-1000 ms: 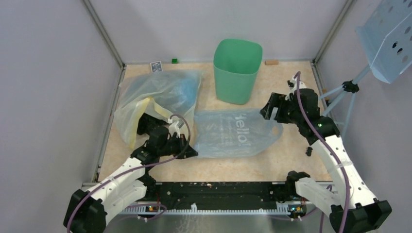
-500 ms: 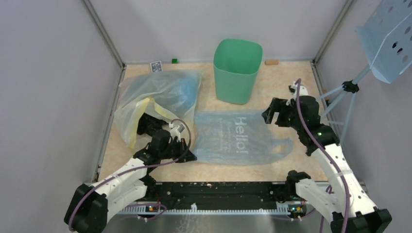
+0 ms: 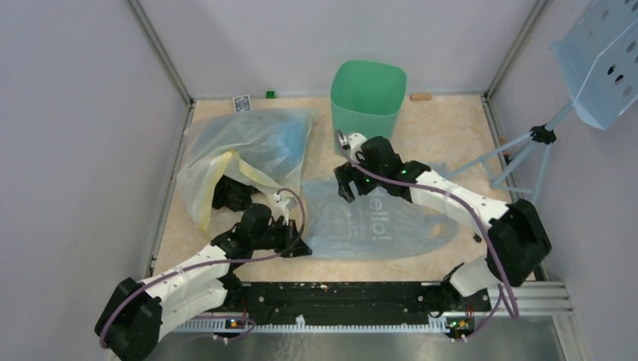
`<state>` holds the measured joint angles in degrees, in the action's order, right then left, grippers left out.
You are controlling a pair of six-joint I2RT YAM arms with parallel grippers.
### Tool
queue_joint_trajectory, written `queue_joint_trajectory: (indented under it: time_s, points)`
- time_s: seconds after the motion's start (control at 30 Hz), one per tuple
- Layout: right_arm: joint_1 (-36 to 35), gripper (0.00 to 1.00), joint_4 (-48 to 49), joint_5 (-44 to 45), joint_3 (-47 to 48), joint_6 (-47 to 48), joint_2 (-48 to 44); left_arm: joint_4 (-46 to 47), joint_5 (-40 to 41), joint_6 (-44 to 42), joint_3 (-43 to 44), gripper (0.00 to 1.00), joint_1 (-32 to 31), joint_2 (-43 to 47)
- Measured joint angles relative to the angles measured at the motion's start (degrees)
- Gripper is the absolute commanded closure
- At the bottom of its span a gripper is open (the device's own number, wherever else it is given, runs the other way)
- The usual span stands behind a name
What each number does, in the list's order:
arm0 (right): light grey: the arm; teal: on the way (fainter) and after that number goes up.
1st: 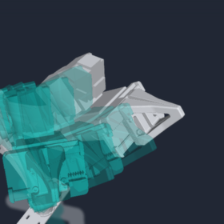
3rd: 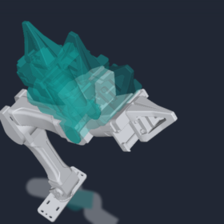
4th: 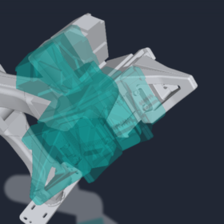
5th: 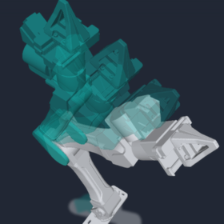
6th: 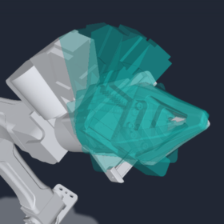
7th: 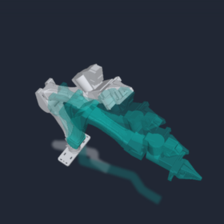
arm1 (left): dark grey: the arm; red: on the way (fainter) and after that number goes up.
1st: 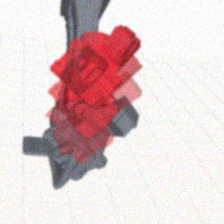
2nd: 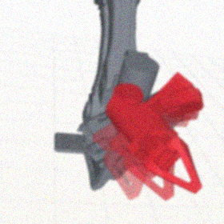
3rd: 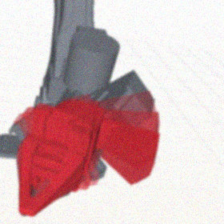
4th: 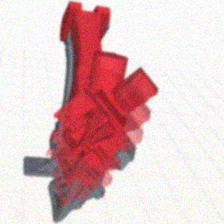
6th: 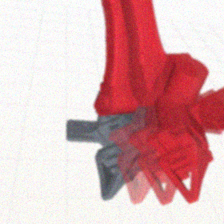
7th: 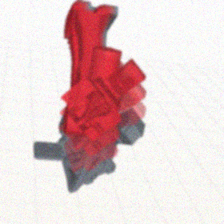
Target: Put the trash bags into the trash bin
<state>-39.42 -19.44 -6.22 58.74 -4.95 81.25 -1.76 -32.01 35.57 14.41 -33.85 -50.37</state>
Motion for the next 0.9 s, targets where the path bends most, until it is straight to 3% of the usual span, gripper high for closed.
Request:
queue_joint_trajectory:
  time_s: [0.2, 0.57, 0.63, 0.73, 0.77, 0.9]
  points:
    - [-1.31, 0.17, 0.83, 1.03, 6.71, 4.02, 8.59, -2.19, 3.19, 0.33, -0.48, 1.00, -6.64, 1.70]
    - [-3.06, 0.18, 1.99, -0.83, 12.96, 11.17, 21.44, -5.53, 7.50, 1.01, -1.57, 1.00, -7.43, 3.98]
    - [-3.10, 0.35, 1.86, -1.25, 12.96, 11.98, 23.85, -6.27, 8.63, 1.29, -1.57, 1.00, -7.45, 4.57]
    - [-3.10, 0.88, 1.42, -2.05, 12.96, 12.98, 26.34, -7.13, 10.67, 2.03, -1.55, 1.00, -7.45, 6.12]
    - [-3.10, 1.00, 1.20, -2.29, 12.94, 13.33, 26.69, -7.37, 11.08, 2.21, -1.55, 1.00, -7.45, 6.56]
    - [-3.10, 1.00, 2.21, -2.73, 11.78, 12.63, 25.44, -8.44, 13.14, 2.97, -1.53, 1.00, -7.45, 8.07]
